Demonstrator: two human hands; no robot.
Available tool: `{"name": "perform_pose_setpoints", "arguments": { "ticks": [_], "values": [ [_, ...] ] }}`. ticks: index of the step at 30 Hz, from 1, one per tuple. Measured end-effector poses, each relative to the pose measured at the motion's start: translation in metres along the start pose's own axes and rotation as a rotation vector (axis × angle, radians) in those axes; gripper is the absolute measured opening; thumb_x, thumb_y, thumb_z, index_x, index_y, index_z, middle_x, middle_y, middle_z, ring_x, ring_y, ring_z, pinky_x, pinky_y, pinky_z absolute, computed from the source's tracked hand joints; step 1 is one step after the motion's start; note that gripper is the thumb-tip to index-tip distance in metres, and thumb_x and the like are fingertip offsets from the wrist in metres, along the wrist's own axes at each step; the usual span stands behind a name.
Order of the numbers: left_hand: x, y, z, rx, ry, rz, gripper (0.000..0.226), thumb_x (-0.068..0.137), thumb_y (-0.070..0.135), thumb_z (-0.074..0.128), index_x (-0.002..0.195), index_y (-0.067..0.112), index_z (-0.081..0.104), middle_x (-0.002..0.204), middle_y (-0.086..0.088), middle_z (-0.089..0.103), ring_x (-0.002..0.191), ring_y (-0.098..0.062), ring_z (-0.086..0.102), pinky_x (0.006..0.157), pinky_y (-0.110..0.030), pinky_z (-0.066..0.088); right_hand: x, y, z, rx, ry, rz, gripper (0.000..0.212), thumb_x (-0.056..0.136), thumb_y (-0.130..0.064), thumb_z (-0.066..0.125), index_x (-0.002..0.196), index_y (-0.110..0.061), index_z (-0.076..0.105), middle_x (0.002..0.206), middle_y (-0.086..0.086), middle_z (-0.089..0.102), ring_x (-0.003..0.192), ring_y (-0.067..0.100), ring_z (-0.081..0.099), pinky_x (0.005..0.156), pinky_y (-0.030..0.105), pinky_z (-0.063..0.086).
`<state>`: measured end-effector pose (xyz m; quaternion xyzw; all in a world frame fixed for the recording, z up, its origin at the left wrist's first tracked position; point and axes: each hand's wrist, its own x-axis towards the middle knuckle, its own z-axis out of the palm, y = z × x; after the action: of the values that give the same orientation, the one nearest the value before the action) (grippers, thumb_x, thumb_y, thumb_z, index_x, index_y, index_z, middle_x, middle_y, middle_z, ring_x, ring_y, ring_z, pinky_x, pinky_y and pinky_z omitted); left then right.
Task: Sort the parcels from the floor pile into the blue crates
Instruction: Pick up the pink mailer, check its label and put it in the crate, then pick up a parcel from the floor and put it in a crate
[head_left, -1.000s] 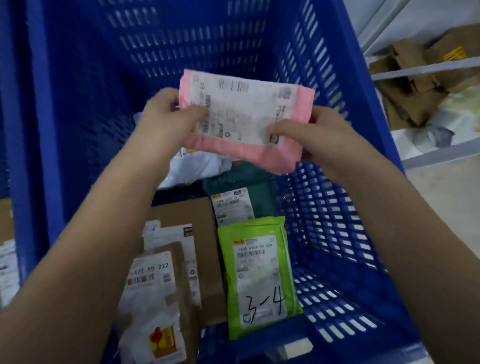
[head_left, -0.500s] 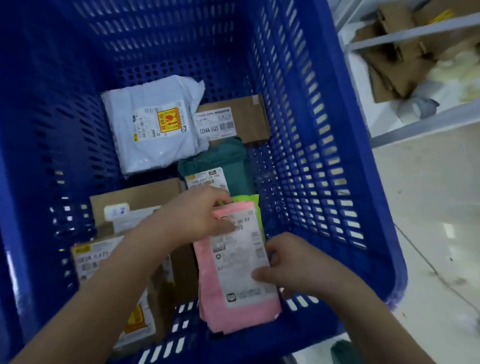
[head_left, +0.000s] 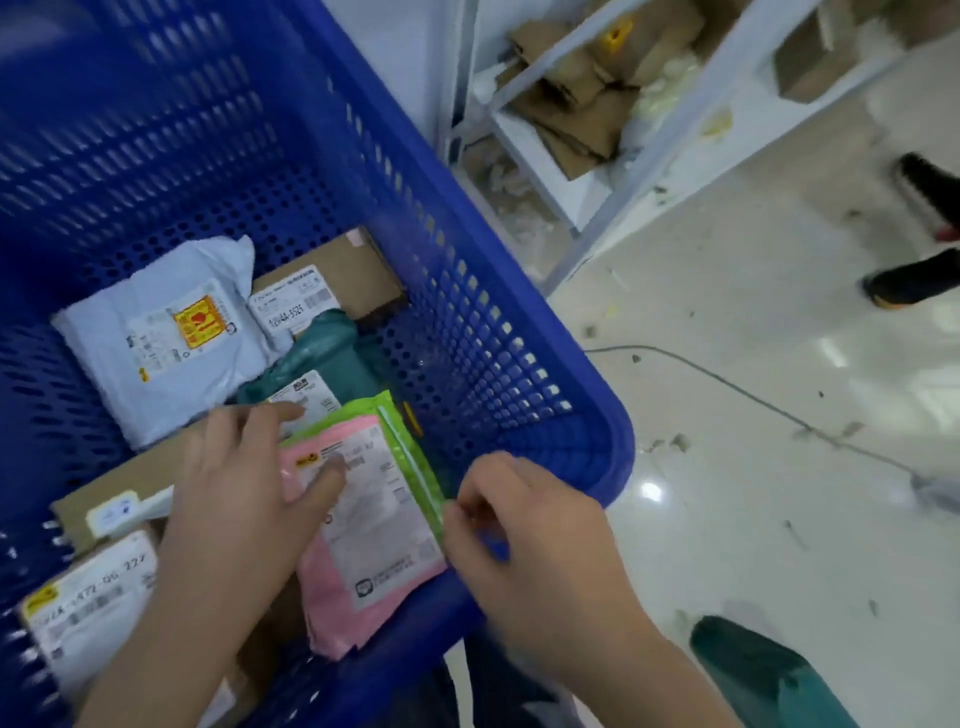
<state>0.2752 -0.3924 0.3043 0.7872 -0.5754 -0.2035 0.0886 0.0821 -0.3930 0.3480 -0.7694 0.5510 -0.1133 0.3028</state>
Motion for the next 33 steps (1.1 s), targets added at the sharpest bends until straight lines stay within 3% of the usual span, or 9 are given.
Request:
{"name": "perform_pose_setpoints", "arguments": {
  "ticks": [4, 8, 12, 17, 20, 24, 26, 30, 33],
  "values": [
    [-0.021, 0.042, -0.018, -0.113, 0.086, 0.133, 0.029, 0.077, 0.016, 0.072, 0.104, 0.014, 0.062, 0.093, 0.000, 0.044, 0.094, -0.031, 0.048, 0.083, -0.046, 0.041, -0.057, 0.038, -0.029, 0.223, 0.330, 0.259, 0.018, 0.083, -0.035, 0.051, 0.067, -0.028, 0.043, 0.063, -0.012, 0.048, 0.060, 0.009, 0.047, 0.054, 0.019, 0.040],
    [-0.050, 0.101, -0.015, -0.188, 0.049, 0.437, 0.029, 0.078, 0.031, 0.051, 0.094, 0.011, 0.064, 0.093, -0.003, 0.052, 0.090, -0.020, 0.044, 0.080, -0.032, 0.034, -0.120, 0.096, -0.038, 0.194, 0.486, 0.542, 0.019, 0.083, -0.027, 0.056, 0.067, -0.027, 0.047, 0.059, -0.007, 0.053, 0.060, 0.015, 0.051, 0.054, 0.024, 0.042],
    [-0.089, 0.157, 0.022, -0.205, 0.040, 0.753, 0.024, 0.084, 0.021, 0.046, 0.085, 0.006, 0.065, 0.088, -0.006, 0.058, 0.086, -0.021, 0.049, 0.079, -0.027, 0.038, -0.186, 0.154, -0.027, 0.203, 0.461, 0.823, 0.017, 0.085, -0.024, 0.056, 0.072, -0.029, 0.046, 0.063, -0.010, 0.057, 0.058, 0.006, 0.053, 0.054, 0.026, 0.042],
    [-0.138, 0.227, 0.119, -0.088, -0.209, 0.873, 0.009, 0.081, 0.008, 0.057, 0.087, 0.009, 0.064, 0.086, -0.002, 0.060, 0.085, -0.014, 0.044, 0.072, -0.021, 0.036, -0.287, 0.229, -0.002, 0.185, 0.210, 1.059, 0.014, 0.090, -0.028, 0.052, 0.102, -0.022, 0.047, 0.081, -0.010, 0.055, 0.068, 0.012, 0.054, 0.057, 0.026, 0.036],
    [-0.166, 0.261, 0.184, 0.121, -0.502, 0.833, 0.016, 0.081, 0.008, 0.063, 0.096, 0.014, 0.061, 0.093, 0.001, 0.059, 0.094, -0.016, 0.049, 0.072, -0.031, 0.043, -0.350, 0.266, 0.012, 0.245, 0.144, 1.182, 0.023, 0.091, -0.030, 0.048, 0.110, -0.018, 0.046, 0.090, -0.004, 0.059, 0.083, 0.021, 0.059, 0.064, 0.028, 0.039],
    [-0.195, 0.296, 0.267, 0.358, -0.944, 0.487, 0.022, 0.088, 0.023, 0.056, 0.108, 0.013, 0.054, 0.105, -0.007, 0.060, 0.101, -0.026, 0.056, 0.086, -0.034, 0.043, -0.431, 0.314, 0.030, 0.408, 0.105, 1.388, 0.023, 0.090, -0.030, 0.046, 0.108, -0.016, 0.044, 0.086, 0.004, 0.061, 0.084, 0.027, 0.060, 0.063, 0.031, 0.038],
    [-0.218, 0.309, 0.297, 0.428, -1.052, 0.356, 0.024, 0.089, 0.023, 0.057, 0.108, 0.009, 0.054, 0.106, -0.010, 0.058, 0.100, -0.027, 0.056, 0.087, -0.032, 0.042, -0.471, 0.335, 0.044, 0.538, 0.165, 1.484, 0.017, 0.088, -0.028, 0.047, 0.101, -0.017, 0.043, 0.081, 0.002, 0.060, 0.076, 0.025, 0.057, 0.062, 0.032, 0.039],
    [-0.269, 0.336, 0.338, 0.220, -1.199, 0.021, 0.012, 0.089, 0.010, 0.058, 0.099, 0.002, 0.058, 0.091, -0.017, 0.063, 0.083, -0.026, 0.059, 0.075, -0.034, 0.047, -0.537, 0.361, 0.077, 0.985, 0.426, 1.716, 0.008, 0.087, -0.015, 0.047, 0.082, -0.011, 0.042, 0.071, 0.005, 0.053, 0.066, 0.021, 0.050, 0.061, 0.030, 0.040],
    [-0.304, 0.348, 0.359, 0.229, -1.173, 0.021, 0.008, 0.088, 0.004, 0.059, 0.096, 0.003, 0.058, 0.090, -0.018, 0.061, 0.082, -0.026, 0.058, 0.078, -0.034, 0.047, -0.585, 0.369, 0.102, 1.142, 0.439, 1.855, 0.017, 0.089, -0.009, 0.045, 0.072, -0.009, 0.041, 0.064, 0.011, 0.050, 0.054, 0.020, 0.049, 0.046, 0.025, 0.039]
  ]
}}
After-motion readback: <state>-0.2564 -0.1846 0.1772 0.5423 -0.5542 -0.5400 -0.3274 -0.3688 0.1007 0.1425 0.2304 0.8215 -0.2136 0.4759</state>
